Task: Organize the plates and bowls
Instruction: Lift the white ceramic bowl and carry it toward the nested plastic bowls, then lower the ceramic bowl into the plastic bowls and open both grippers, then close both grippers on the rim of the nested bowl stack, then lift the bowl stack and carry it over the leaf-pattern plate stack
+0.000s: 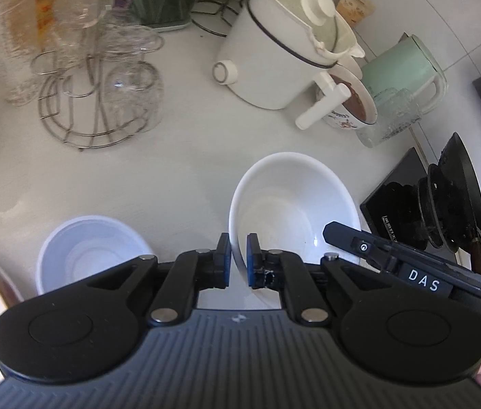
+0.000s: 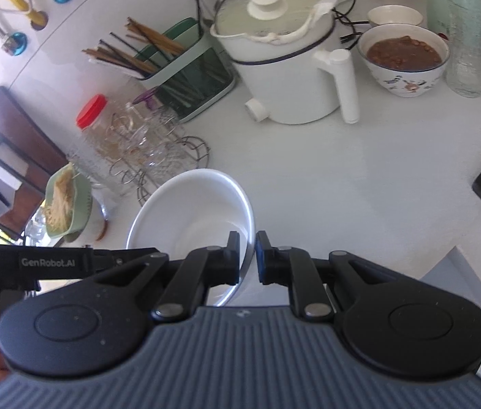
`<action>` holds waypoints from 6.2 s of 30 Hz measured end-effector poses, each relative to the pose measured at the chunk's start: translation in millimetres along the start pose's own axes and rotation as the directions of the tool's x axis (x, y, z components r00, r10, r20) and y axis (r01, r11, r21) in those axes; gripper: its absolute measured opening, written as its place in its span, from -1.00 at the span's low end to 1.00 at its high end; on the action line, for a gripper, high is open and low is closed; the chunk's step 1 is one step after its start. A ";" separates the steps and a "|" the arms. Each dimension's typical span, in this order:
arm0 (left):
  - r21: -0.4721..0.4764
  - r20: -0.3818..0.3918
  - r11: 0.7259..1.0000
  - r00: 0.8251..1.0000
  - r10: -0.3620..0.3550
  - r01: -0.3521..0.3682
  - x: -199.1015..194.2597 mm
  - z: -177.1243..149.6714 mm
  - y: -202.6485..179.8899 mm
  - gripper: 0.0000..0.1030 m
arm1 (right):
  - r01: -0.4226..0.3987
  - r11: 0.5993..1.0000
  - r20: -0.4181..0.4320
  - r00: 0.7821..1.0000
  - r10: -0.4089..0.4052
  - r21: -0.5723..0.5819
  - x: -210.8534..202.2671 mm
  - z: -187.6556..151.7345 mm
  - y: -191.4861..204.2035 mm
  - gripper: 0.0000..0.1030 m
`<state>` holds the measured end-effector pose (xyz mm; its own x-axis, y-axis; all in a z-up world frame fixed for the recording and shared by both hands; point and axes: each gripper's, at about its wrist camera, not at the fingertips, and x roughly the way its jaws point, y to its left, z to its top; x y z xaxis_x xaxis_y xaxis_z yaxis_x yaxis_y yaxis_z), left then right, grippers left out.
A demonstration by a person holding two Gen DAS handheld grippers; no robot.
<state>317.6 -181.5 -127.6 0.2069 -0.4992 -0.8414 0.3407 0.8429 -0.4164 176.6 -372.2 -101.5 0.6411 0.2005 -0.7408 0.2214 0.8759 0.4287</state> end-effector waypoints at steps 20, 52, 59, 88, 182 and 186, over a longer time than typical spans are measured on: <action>-0.213 0.098 0.976 0.993 0.066 -0.044 -56.5 -35.2 81.4 -0.81 | -0.079 0.983 -0.084 0.994 0.066 -0.163 31.3 -9.5 81.5 -0.74; -0.368 0.074 0.912 0.972 0.223 -0.181 -38.9 -72.8 139.8 -0.71 | -0.132 0.921 -0.210 0.976 0.057 -0.367 90.6 -34.3 123.7 -0.37; -0.395 0.079 0.901 0.971 0.226 -0.178 -41.5 -76.1 144.2 -0.17 | -0.155 0.942 -0.169 0.980 0.107 -0.299 97.2 -24.1 111.8 0.21; -0.355 0.111 0.925 0.976 0.187 -0.136 -30.0 -71.0 121.5 -0.11 | -0.148 0.989 -0.351 0.924 0.149 0.031 147.1 -45.1 59.2 -0.63; -0.350 0.135 0.927 0.972 0.193 -0.135 -80.8 -99.9 136.5 -0.39 | -0.185 0.983 -0.335 0.926 0.172 -0.006 76.3 -40.3 119.6 -0.59; -0.379 0.157 0.916 0.967 0.202 -0.130 -93.7 -108.4 148.4 -0.39 | -0.201 0.979 -0.341 0.923 0.177 -0.037 77.8 -43.8 137.6 -0.59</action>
<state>249.4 12.1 -147.9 0.4127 -0.3437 -0.8435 -0.0620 0.9133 -0.4025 224.8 -216.9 -122.8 0.3809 0.4893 -0.7846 0.0604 0.8335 0.5491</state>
